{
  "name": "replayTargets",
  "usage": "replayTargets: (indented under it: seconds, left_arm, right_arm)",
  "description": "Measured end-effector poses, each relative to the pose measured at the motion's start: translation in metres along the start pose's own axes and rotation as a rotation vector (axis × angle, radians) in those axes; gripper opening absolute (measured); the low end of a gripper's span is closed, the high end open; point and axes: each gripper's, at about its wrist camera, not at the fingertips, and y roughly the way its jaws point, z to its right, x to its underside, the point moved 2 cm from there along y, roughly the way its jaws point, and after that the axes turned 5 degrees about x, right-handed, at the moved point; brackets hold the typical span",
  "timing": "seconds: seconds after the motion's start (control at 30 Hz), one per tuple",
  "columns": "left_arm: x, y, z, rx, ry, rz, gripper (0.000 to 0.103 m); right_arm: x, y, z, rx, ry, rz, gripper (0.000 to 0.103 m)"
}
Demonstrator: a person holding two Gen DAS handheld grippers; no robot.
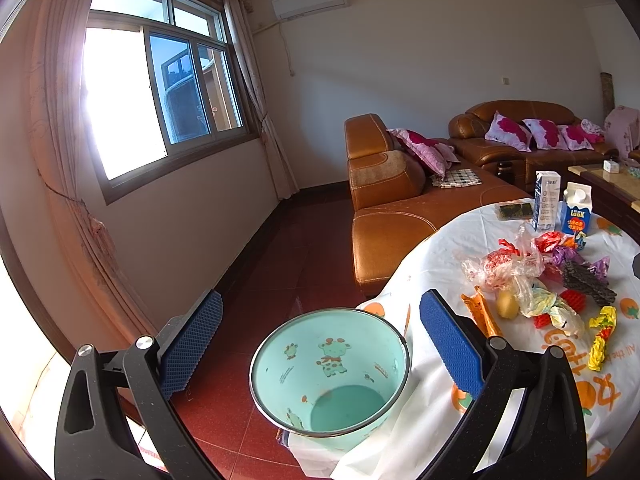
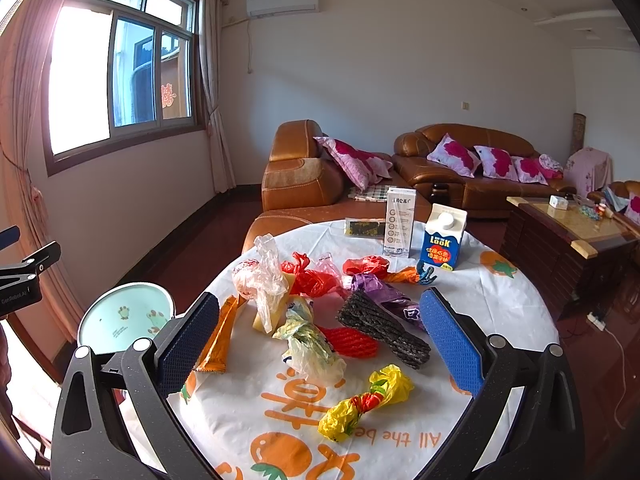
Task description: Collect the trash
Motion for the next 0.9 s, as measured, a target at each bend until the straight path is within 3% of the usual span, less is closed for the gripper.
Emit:
replayTargets:
  seconds: [0.9]
  left_arm:
    - [0.0018, 0.0016, -0.0027, -0.001, -0.001, -0.008, 0.097]
  right_arm:
    - [0.0034, 0.0025, -0.0003, 0.008, -0.001, -0.008, 0.099]
